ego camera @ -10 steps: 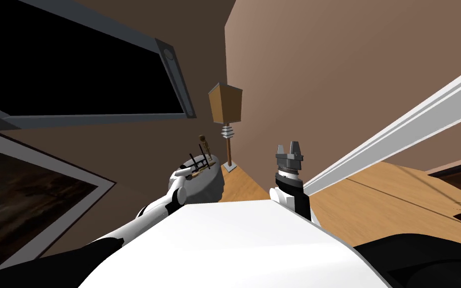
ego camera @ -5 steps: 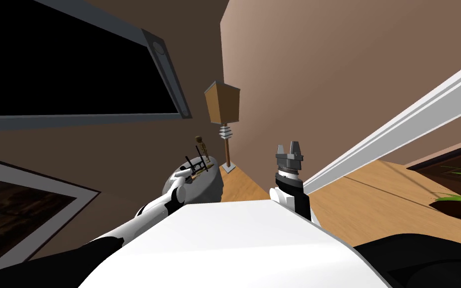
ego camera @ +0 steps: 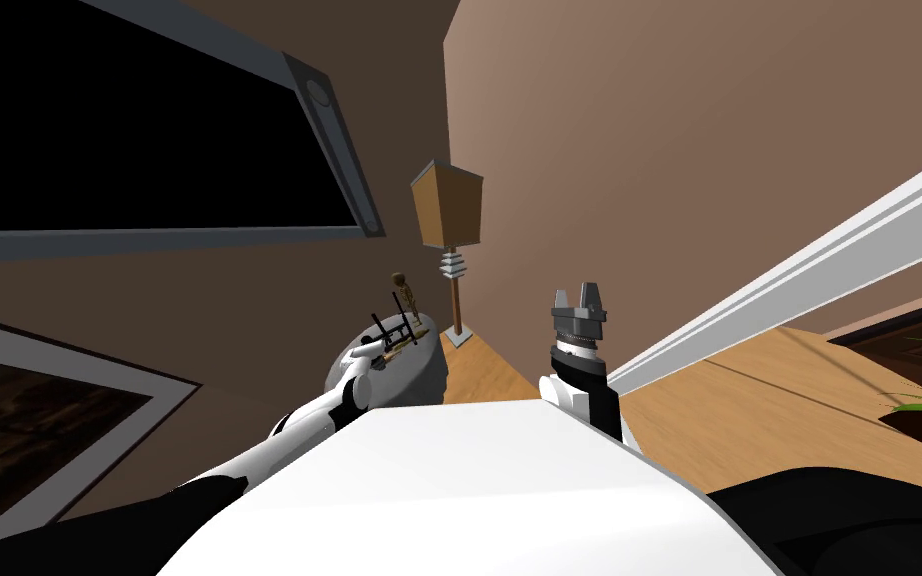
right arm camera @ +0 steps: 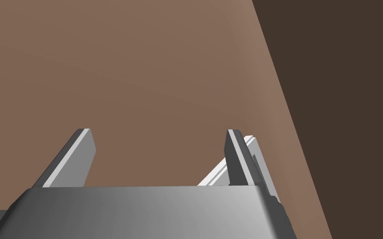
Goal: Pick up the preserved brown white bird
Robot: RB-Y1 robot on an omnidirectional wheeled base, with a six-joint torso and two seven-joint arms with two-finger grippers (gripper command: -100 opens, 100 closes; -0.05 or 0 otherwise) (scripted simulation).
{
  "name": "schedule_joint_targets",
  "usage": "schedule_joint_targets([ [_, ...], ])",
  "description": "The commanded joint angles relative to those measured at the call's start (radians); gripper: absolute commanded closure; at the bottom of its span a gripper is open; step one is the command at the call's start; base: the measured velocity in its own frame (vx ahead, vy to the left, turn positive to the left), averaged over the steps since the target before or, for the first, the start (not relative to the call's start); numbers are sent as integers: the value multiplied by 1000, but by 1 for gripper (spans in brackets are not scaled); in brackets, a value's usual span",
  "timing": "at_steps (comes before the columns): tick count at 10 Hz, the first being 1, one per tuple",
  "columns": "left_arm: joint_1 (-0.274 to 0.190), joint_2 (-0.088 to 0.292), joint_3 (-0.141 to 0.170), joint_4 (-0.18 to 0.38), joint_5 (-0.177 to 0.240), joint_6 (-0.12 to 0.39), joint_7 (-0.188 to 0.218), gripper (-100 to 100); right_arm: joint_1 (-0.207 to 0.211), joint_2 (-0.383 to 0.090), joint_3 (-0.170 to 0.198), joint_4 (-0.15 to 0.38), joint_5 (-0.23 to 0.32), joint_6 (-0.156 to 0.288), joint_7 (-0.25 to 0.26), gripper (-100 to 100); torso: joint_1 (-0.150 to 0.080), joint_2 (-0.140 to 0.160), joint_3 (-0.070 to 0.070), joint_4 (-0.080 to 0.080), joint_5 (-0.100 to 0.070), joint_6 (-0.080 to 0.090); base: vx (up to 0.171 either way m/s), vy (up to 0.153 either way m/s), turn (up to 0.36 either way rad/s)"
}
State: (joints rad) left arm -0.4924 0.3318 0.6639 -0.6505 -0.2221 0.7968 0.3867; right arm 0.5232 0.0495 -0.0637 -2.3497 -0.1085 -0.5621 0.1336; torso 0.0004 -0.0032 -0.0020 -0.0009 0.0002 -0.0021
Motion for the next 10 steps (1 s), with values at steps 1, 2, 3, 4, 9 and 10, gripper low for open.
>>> schedule_joint_targets([
  [1,0,0,0,0,0,0,0,100,0,0,0,0,0,0,0,0,0,0,0,0,0,0,0,0,0],
  [2,1,-2,0,2,0,2,0,100,0,0,0,0,0,0,0,0,0,1,1,1,-1,0,0,0,0],
  [3,1,-2,-1,2,0,2,-1,100,0,0,0,0,0,0,0,0,1,1,1,1,-1,0,0,0,0],
  [4,1,-2,-1,2,0,2,-1,100,0,0,0,0,0,0,0,0,1,1,1,1,-1,0,0,0,0],
  [9,-16,3,9,-26,-7,39,-3,100,0,0,0,0,0,0,0,0,-2,5,4,3,-2,0,-25,-7,-23],
  [10,-17,3,9,-30,-7,45,-3,0,0,0,0,0,0,0,0,0,-1,4,3,2,-2,0,0,0,0],
])
